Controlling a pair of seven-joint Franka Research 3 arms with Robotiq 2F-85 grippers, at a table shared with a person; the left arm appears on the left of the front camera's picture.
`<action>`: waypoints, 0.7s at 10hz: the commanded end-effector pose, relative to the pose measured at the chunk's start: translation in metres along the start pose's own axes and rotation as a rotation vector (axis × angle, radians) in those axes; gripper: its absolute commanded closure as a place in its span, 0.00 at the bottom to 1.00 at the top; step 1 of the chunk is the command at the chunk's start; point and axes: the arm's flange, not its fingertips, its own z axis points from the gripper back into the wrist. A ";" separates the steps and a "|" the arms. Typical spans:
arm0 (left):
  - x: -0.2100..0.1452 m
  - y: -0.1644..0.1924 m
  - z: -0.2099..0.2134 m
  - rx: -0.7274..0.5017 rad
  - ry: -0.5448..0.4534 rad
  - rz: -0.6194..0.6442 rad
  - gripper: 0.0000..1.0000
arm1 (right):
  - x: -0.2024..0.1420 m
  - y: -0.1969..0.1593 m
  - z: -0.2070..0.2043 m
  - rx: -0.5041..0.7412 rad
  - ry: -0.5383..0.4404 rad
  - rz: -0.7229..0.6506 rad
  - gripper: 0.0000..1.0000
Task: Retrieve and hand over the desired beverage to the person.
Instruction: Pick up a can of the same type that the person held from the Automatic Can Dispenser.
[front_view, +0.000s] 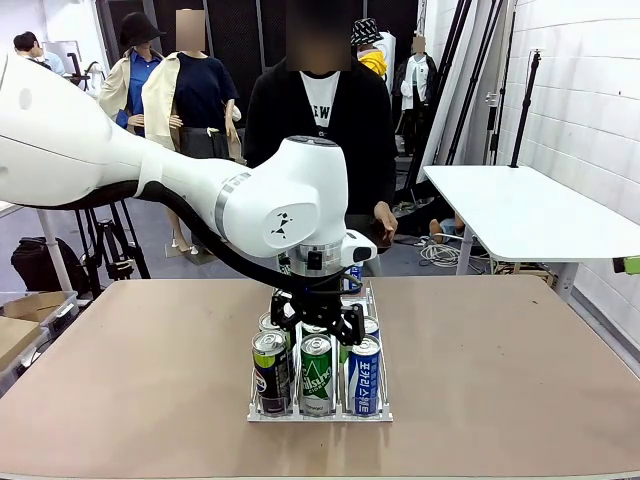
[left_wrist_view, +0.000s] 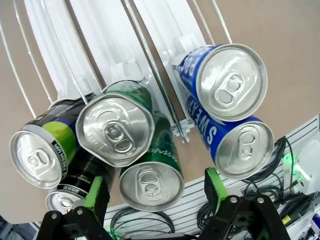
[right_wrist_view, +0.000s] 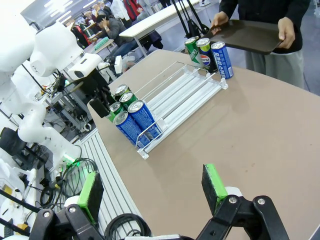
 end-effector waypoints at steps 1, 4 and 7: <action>-0.002 -0.006 -0.002 -0.017 -0.005 0.004 0.00 | 0.001 0.000 -0.001 0.008 -0.014 0.001 0.00; -0.005 -0.013 -0.005 -0.029 -0.011 -0.006 0.00 | 0.001 0.000 -0.001 0.008 -0.014 0.001 0.00; -0.001 -0.011 -0.007 -0.016 -0.031 0.013 0.04 | 0.001 0.000 -0.001 0.008 -0.014 0.001 0.00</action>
